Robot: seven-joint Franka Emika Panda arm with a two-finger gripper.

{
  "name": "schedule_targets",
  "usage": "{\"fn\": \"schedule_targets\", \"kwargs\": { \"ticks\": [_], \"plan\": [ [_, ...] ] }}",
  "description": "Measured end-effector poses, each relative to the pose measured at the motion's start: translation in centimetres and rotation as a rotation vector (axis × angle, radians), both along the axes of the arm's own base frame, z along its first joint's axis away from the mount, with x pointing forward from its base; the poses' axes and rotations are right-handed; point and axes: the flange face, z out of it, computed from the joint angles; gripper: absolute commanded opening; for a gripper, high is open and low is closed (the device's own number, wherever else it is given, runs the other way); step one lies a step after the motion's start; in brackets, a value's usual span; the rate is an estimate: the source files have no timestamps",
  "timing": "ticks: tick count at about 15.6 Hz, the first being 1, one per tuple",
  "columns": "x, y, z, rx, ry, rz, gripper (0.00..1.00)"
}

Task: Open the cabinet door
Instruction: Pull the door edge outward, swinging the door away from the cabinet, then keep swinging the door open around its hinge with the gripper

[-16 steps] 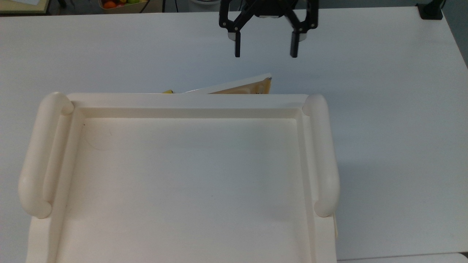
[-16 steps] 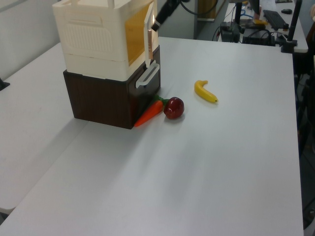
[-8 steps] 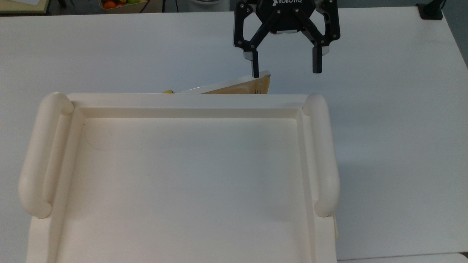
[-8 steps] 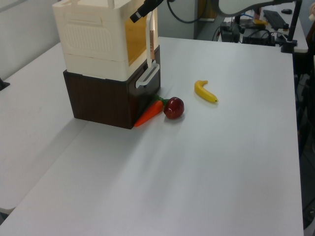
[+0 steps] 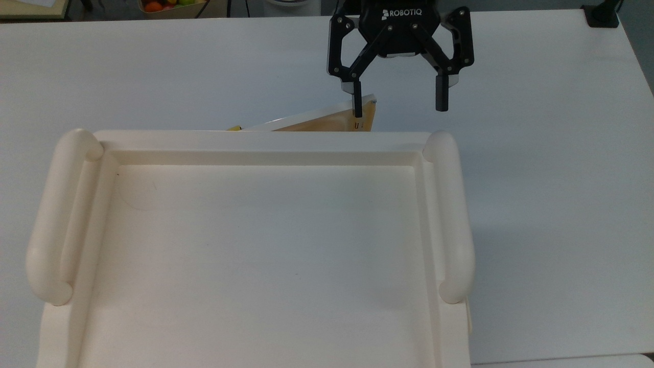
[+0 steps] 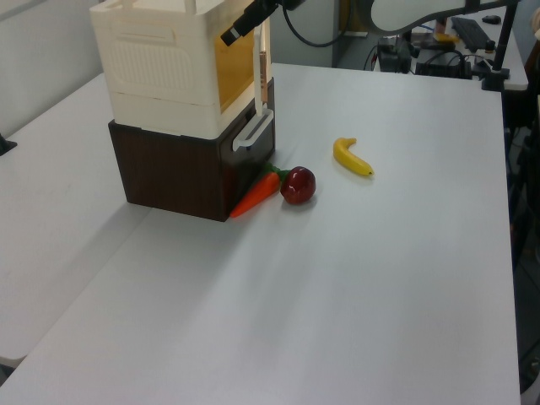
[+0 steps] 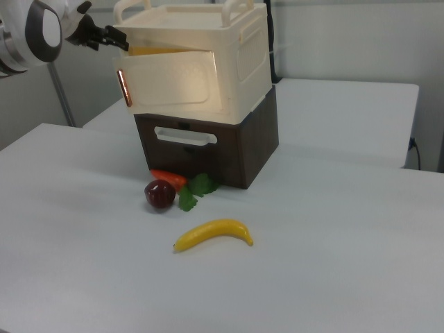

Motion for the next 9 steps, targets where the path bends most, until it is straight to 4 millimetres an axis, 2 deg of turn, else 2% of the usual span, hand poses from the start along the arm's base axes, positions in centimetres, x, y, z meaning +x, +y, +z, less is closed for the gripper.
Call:
{"fn": "schedule_targets", "kwargs": {
  "ticks": [9],
  "plan": [
    [-2.4,-1.7,0.7,-0.094,0.225,-0.052,1.00]
  ]
}}
